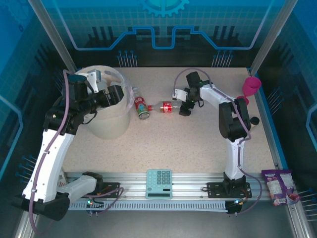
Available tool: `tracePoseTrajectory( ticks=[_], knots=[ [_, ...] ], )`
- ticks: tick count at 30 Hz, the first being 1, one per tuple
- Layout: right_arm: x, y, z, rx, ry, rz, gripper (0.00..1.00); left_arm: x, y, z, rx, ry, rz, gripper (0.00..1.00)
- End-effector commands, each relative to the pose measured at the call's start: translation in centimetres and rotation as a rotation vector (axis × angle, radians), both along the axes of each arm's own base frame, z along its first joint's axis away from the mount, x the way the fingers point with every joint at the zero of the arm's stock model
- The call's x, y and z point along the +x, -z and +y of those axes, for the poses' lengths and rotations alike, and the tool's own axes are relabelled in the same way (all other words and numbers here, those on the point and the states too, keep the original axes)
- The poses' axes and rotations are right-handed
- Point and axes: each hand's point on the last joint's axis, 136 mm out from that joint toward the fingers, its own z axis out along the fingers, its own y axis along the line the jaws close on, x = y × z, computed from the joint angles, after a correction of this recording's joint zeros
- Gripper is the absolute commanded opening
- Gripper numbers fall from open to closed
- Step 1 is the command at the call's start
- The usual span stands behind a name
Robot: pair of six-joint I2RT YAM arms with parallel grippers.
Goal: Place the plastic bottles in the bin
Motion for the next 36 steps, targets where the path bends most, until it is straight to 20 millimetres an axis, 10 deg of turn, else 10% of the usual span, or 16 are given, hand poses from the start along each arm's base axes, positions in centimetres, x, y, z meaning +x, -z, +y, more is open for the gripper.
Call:
tracePoseTrajectory(
  ticks=[1,15,24,36],
  knots=[
    [-0.2,1.3,-0.4,-0.021,-0.048,0.047,1.00,-0.7,-3.2,0.0,-0.021,-0.002,-0.092,0.88],
    [-1.9,1.7,-0.1,0.018,-0.086,0.140,0.79,-0.5,-2.3,0.1,-0.035,-0.017,-0.068,0.88],
    [-2.7,-2.7,-1.4,0.086,0.026,0.071,0.58,0.0,-2.2,-0.9,-0.088,0.012,-0.070,0.87],
    [-6.8,-12.0,-4.8,0.326,0.513,-0.071,0.59,1.0,-4.5,-4.9,-0.232,0.114,-0.123,0.88]
  ],
)
